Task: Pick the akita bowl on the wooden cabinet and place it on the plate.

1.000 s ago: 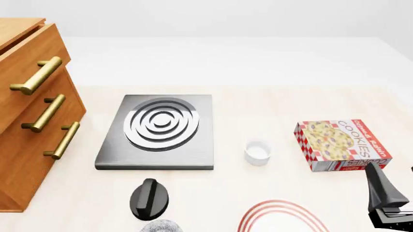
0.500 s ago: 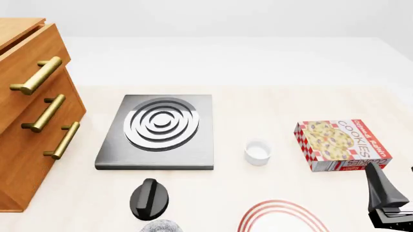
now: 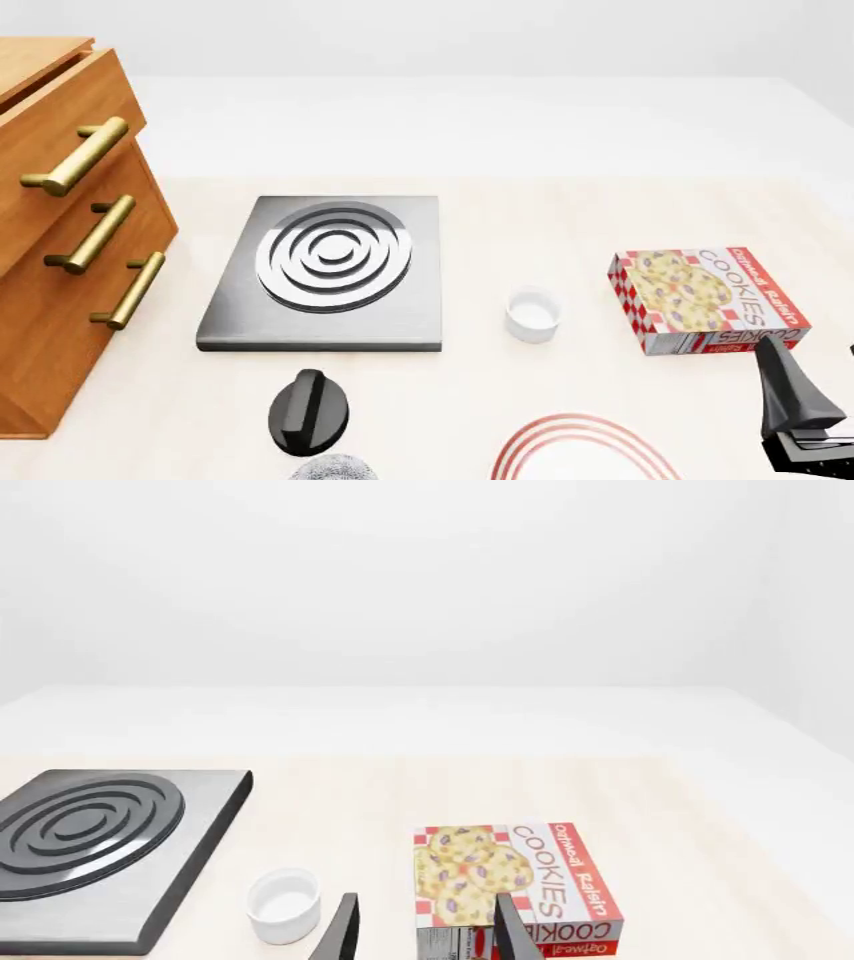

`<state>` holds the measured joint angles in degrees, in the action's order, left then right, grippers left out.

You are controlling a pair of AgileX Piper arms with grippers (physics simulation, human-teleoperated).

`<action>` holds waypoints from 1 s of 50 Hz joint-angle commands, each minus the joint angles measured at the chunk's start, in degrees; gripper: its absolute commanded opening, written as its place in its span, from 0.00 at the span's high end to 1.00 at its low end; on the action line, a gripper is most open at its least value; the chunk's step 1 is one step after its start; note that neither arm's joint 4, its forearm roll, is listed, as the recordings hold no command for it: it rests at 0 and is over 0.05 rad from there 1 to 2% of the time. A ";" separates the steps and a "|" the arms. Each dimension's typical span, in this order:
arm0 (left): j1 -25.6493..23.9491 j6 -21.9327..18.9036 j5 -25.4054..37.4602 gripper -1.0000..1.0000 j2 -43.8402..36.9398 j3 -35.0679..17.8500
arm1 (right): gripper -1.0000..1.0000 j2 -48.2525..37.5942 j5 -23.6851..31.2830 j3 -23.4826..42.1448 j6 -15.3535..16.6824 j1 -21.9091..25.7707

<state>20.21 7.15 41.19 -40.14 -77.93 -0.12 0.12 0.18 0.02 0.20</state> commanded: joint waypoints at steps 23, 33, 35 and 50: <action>8.86 3.44 -6.83 0.00 -11.66 -2.36 | 0.00 0.00 0.00 0.00 -0.01 0.00; 10.96 5.66 -8.87 0.00 -15.19 -1.13 | 0.00 0.00 0.00 0.00 -0.01 0.01; 11.39 5.60 -9.37 0.00 -15.88 -0.83 | 0.00 0.00 0.00 0.00 0.00 0.01; 14.82 5.26 -10.75 0.00 -18.70 -2.12 | 0.00 0.00 0.01 0.00 -0.01 0.01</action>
<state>33.01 12.52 31.68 -56.97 -79.80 -0.12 0.12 0.18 0.01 0.21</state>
